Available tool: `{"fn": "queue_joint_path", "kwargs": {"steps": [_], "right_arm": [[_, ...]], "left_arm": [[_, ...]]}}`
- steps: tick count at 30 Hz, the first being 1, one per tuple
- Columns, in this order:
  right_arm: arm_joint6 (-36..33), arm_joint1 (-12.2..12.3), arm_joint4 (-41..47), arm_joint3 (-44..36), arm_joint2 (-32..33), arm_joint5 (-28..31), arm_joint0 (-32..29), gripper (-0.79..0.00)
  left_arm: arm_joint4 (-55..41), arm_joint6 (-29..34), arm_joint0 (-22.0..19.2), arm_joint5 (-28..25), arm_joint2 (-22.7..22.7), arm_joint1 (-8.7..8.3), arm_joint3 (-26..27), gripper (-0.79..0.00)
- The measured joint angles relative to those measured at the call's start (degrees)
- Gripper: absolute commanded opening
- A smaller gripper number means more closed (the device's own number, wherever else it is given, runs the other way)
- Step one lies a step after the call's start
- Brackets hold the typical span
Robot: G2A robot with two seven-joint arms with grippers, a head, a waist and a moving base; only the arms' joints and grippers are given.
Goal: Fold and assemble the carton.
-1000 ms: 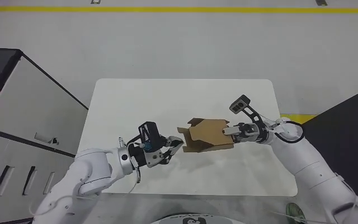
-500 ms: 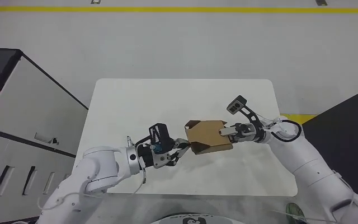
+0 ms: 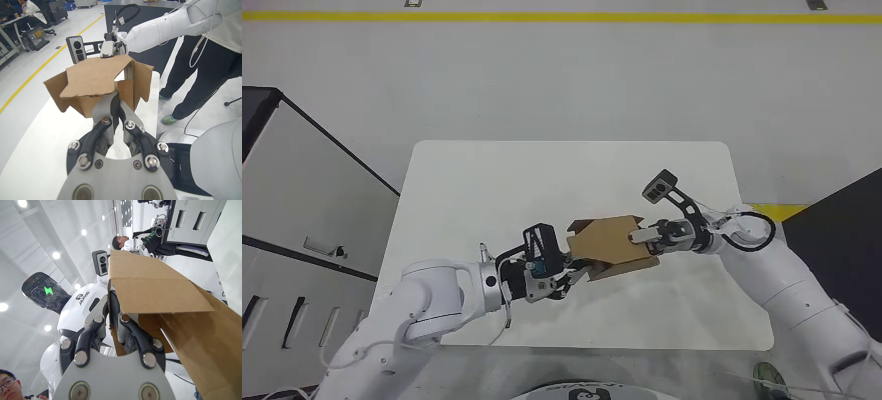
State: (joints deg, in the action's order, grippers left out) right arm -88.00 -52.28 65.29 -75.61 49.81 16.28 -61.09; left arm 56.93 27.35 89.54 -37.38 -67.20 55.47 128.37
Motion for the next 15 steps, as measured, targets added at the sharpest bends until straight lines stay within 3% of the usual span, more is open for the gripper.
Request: {"fn": "queue_joint_path", "kwargs": {"steps": [15], "right_arm": [[0.0,-0.2,-0.7,-0.5,-1.0,0.0,0.5,-0.785]], "left_arm": [[0.3,0.8,-1.2,0.3,1.9,0.05,-0.2,-0.785]]}}
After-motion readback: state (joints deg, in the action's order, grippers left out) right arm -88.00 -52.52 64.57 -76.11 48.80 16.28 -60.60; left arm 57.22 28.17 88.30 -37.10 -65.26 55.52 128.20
